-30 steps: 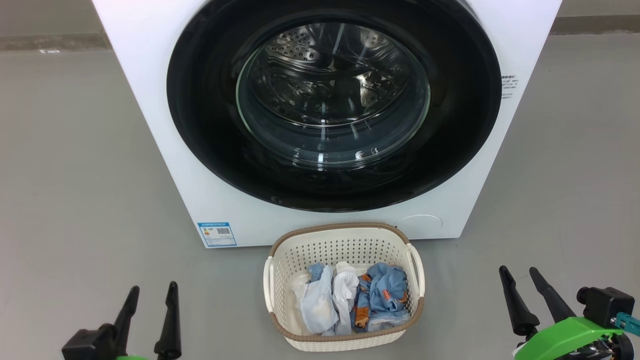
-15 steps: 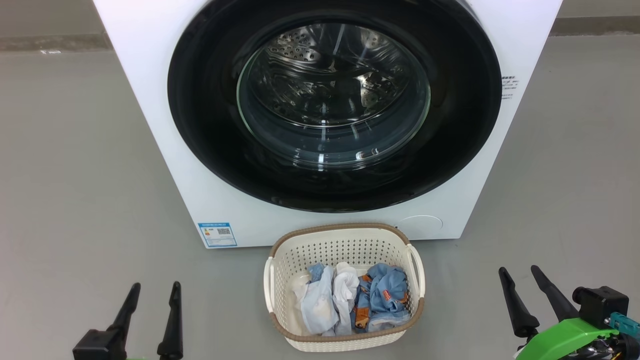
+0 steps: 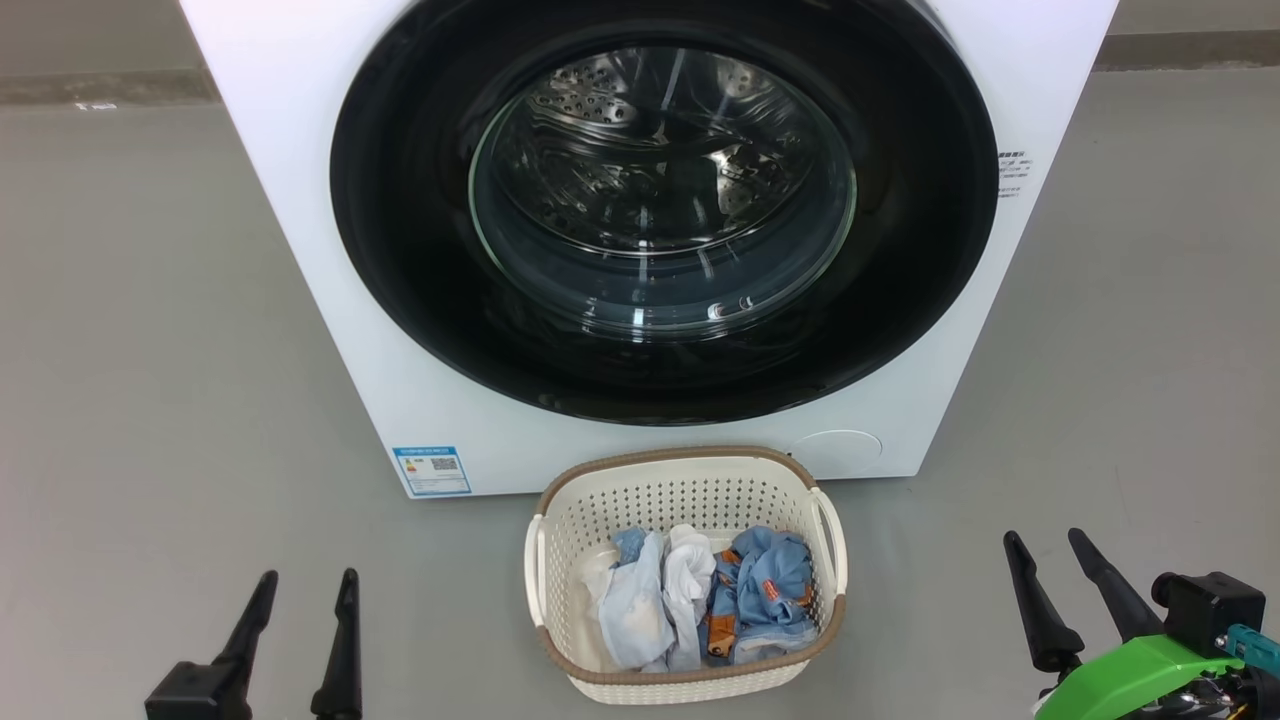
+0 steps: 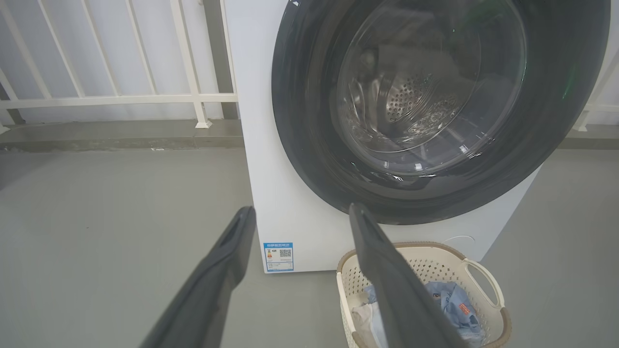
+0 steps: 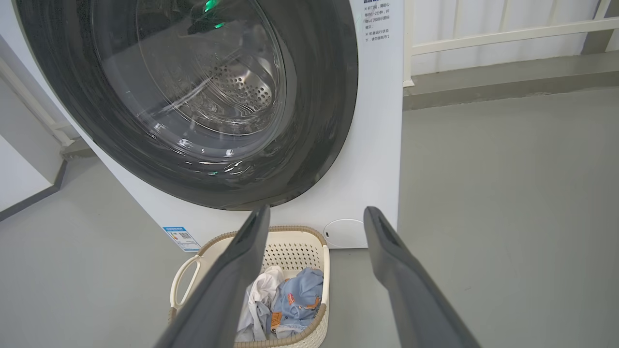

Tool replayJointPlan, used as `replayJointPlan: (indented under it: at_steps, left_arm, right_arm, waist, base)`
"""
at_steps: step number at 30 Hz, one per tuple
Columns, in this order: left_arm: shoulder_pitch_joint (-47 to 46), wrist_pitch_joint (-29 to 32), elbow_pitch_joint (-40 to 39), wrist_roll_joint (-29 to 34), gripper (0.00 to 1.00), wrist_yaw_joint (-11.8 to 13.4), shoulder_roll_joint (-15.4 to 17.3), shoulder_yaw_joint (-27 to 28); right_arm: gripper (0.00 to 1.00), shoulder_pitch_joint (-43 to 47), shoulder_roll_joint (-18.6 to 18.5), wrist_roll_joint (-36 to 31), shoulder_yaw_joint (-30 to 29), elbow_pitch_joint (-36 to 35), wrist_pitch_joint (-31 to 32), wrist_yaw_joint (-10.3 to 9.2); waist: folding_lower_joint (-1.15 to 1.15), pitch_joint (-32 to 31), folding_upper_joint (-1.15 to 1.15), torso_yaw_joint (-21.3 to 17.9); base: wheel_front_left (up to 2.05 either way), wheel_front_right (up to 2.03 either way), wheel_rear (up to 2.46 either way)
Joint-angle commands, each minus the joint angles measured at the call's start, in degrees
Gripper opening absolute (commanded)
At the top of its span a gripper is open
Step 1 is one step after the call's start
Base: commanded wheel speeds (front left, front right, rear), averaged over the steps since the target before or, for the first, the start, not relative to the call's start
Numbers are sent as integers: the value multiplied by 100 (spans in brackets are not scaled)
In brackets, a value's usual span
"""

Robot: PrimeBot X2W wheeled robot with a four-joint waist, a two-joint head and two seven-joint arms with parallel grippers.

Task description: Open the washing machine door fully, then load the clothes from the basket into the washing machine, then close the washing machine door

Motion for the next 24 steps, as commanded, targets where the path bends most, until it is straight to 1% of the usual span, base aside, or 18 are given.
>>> replayJointPlan:
  at_steps: [1, 5, 10, 24]
  left_arm:
    - [-105, -38, -106, 73, 100, -15, 100, 208]
    - [-115, -38, -116, 112, 100, -15, 81, 241]
    - [-113, -38, -134, 138, 100, -15, 63, 273]
    - [-103, -38, -146, 153, 100, -15, 42, 258]
  right_arm:
    - [100, -128, -68, -47, 88, -148, -62, 9]
    - [100, -122, -63, -49, 75, -158, -60, 9]
    - [100, -114, -45, -50, 59, -168, -54, 9]
    - [100, -91, -36, -21, 58, -223, -52, 9]
  waist:
    - [0, 2, 0, -3]
    - [0, 11, 0, -7]
    - [0, 18, 0, -7]
    - [0, 38, 0, 9]
  base:
    - [22, 22, -43]
    - [41, 41, -83]
    - [77, 77, -154]
    - [120, 120, -240]
